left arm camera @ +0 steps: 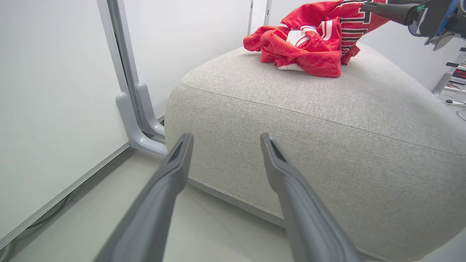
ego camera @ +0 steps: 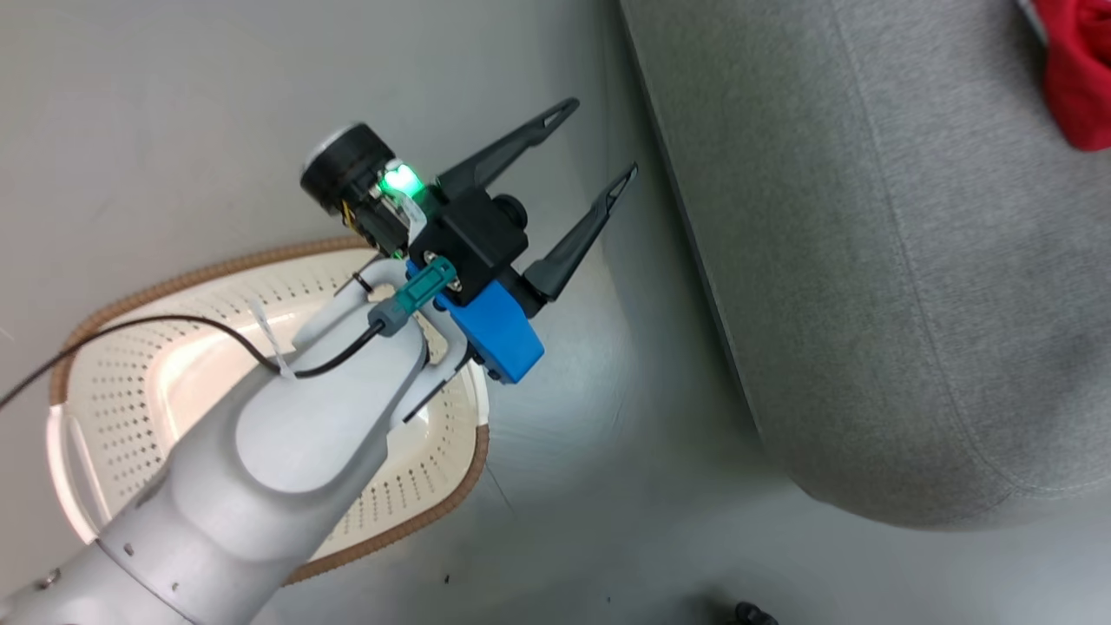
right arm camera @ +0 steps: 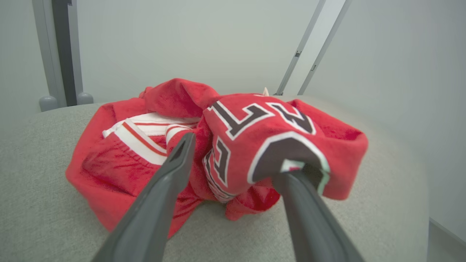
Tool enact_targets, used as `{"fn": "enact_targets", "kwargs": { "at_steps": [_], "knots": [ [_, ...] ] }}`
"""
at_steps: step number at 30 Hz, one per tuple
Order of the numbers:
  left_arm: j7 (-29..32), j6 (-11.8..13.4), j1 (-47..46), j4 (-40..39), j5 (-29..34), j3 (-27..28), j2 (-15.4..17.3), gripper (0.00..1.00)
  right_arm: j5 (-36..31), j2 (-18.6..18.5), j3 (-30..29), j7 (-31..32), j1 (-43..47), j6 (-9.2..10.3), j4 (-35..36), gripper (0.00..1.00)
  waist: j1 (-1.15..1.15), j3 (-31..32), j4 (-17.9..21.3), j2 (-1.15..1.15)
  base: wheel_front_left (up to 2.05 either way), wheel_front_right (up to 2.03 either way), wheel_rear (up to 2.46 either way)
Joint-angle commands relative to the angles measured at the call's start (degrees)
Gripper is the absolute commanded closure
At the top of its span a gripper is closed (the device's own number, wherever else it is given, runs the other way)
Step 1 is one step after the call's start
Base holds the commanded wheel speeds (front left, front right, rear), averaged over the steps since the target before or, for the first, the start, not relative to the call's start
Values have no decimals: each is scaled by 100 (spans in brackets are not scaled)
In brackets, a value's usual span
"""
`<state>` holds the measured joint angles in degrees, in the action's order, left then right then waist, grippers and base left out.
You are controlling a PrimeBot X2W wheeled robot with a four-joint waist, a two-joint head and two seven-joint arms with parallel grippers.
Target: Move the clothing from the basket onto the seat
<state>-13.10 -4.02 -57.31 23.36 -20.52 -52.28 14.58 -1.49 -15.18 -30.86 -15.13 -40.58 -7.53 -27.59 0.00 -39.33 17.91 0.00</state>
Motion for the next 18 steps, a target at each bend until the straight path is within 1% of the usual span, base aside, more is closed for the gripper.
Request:
{"fn": "enact_targets", "kwargs": {
  "at_steps": [1,5,10,13,18],
  "knots": [
    [-53,35,113,37,-31,14,-38,0,92,-58,54,-1,237,7,40,0,0,369,-57,0,0,0,0],
    [-145,84,368,182,-157,72,-134,0,223,-58,248,-1,991,7,188,0,0,796,-110,0,0,0,0],
    [-206,162,697,283,-291,213,-247,0,274,34,394,-2,1654,7,507,0,0,1307,-207,0,0,0,0],
    [-210,215,887,265,-359,377,-278,0,233,92,564,-2,1876,7,725,0,0,1572,-287,0,0,0,0],
    [-214,315,1329,81,-402,807,-266,0,161,180,934,-2,2063,7,1003,0,0,1996,-480,0,0,0,0]
  ]
}}
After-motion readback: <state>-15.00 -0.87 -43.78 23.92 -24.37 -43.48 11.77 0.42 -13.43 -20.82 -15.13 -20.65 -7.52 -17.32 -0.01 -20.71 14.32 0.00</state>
